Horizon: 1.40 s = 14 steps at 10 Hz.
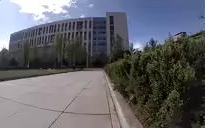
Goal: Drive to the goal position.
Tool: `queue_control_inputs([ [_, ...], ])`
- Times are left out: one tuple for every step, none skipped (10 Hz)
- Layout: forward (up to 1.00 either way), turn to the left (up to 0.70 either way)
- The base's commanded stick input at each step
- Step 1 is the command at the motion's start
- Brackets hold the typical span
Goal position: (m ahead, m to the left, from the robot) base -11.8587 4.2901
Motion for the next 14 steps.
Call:
queue_control_inputs([
  [0.04, 0.0],
  [0.04, 0.0],
  [0.04, 0.0],
  [0.04, 0.0],
  [0.04, 0.0],
  [0.04, 0.0],
  [0.04, 0.0],
  [0.04, 0.0],
  [0.04, 0.0],
  [0.05, 0.0],
  [0.04, 0.0],
  [0.04, 0.0],
  [0.04, 0.0],
  [0.04, 0.0],
])
